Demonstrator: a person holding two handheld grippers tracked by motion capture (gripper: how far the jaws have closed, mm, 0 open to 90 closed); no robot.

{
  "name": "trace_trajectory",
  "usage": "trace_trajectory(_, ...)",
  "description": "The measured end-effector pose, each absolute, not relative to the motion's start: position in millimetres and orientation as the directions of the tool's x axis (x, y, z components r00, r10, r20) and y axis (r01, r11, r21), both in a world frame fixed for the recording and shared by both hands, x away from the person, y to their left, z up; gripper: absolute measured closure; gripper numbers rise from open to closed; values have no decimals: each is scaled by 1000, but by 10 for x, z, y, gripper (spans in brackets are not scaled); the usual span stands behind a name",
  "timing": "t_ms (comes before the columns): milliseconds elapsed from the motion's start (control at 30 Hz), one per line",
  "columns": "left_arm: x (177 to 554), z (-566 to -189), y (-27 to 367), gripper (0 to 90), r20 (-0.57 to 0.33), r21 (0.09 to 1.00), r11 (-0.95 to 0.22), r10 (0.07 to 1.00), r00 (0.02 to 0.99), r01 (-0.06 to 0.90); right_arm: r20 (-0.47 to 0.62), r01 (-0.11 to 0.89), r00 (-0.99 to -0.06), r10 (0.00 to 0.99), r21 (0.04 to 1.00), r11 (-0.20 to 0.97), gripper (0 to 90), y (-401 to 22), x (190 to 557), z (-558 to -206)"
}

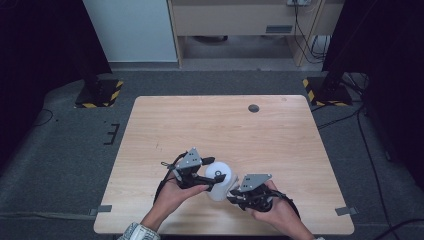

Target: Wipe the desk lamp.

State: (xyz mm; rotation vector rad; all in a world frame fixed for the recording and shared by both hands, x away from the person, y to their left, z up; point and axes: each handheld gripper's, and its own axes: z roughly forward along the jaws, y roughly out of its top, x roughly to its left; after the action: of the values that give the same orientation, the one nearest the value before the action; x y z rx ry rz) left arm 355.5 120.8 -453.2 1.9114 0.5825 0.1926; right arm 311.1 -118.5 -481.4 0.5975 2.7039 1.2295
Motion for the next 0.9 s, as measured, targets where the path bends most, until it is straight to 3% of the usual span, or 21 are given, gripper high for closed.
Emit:
trace_trajectory(367,3562,-4528,1209,249,-137,900,-306,476,868,310,28,220,-947,321,784,581,753,-981,3004,-4496)
trace_trajectory(900,3565,-4530,1211,249,-136,901,-305,475,870,308,72,245,-953,293,752,612,757,-859,3076,-4743)
